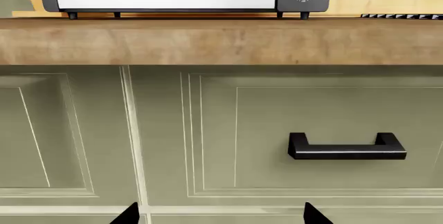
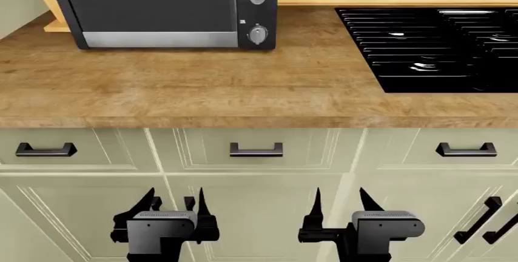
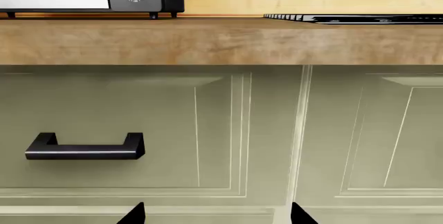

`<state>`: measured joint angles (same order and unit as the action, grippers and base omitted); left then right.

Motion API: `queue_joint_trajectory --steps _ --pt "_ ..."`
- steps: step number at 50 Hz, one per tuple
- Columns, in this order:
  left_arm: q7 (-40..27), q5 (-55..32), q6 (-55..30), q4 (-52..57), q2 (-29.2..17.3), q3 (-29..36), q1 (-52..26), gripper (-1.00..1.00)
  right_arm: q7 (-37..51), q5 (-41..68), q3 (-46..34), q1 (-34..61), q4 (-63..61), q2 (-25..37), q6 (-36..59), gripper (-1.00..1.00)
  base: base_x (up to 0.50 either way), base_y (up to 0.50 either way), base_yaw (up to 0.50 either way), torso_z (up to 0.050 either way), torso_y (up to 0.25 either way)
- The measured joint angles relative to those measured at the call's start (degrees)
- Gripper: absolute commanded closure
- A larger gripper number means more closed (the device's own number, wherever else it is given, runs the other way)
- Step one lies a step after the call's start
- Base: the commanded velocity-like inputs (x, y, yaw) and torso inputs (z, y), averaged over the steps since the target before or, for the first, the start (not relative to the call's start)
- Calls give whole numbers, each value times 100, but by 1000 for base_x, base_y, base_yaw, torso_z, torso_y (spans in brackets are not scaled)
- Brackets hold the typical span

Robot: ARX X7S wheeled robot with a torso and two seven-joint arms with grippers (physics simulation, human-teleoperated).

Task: Turn on the toaster oven by setting the timer.

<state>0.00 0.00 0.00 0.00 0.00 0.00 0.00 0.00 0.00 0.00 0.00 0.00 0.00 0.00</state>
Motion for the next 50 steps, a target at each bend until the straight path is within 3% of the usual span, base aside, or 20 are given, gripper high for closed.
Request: queue_joint_trajectory --steps 25,50 --pt "-382 -238 -157 484 -319 314 59 -100 399 292 -288 -67 -502 312 260 -100 0 0 0 0 0" --pt "-861 -631 -2430 3280 -823 -106 -246 -100 799 742 -96 478 -3063 795 2330 -100 0 0 0 0 0"
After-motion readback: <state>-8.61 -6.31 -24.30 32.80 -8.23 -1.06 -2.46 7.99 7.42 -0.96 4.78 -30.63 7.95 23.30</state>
